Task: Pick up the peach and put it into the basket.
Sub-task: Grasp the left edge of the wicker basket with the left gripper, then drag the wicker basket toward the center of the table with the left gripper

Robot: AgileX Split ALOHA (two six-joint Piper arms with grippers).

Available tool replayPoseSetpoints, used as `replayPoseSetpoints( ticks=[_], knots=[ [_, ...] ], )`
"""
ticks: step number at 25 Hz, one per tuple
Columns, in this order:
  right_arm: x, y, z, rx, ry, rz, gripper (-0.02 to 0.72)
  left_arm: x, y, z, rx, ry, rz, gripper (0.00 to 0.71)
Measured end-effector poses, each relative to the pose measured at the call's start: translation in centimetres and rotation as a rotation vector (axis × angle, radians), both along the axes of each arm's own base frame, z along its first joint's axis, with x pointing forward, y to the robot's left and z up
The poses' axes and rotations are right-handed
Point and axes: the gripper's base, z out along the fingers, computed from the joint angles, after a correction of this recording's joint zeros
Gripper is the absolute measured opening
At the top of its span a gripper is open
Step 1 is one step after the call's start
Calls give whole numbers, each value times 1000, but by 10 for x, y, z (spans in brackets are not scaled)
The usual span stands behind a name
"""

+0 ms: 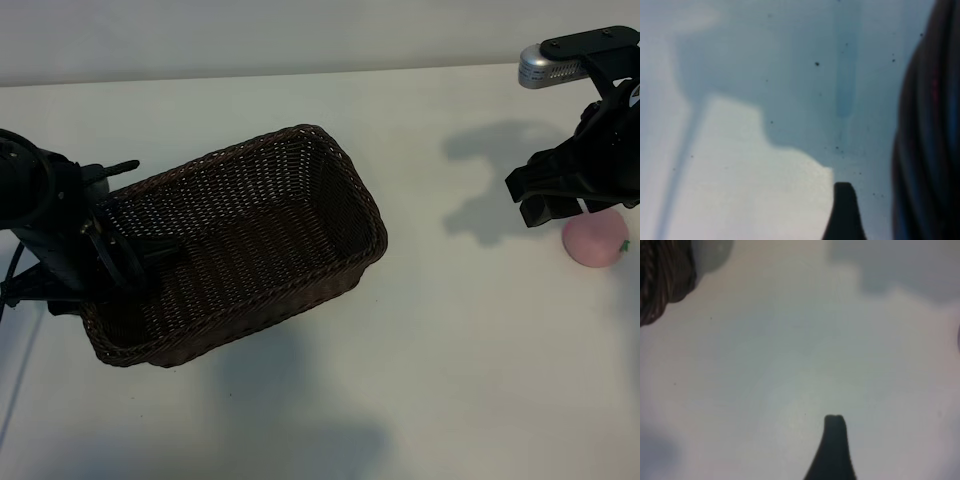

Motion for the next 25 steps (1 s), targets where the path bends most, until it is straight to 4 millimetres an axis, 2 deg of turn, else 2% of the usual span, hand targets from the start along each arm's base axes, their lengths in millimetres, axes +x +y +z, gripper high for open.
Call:
replayPoseSetpoints(
  ticks=[4, 25],
  knots=[
    [0, 0, 0, 0, 0, 0, 592, 1, 0, 0, -8, -7, 13, 424],
    [-1, 0, 0, -2, 9, 1, 592, -4, -4, 32, -82, -102, -6, 417]
  ],
)
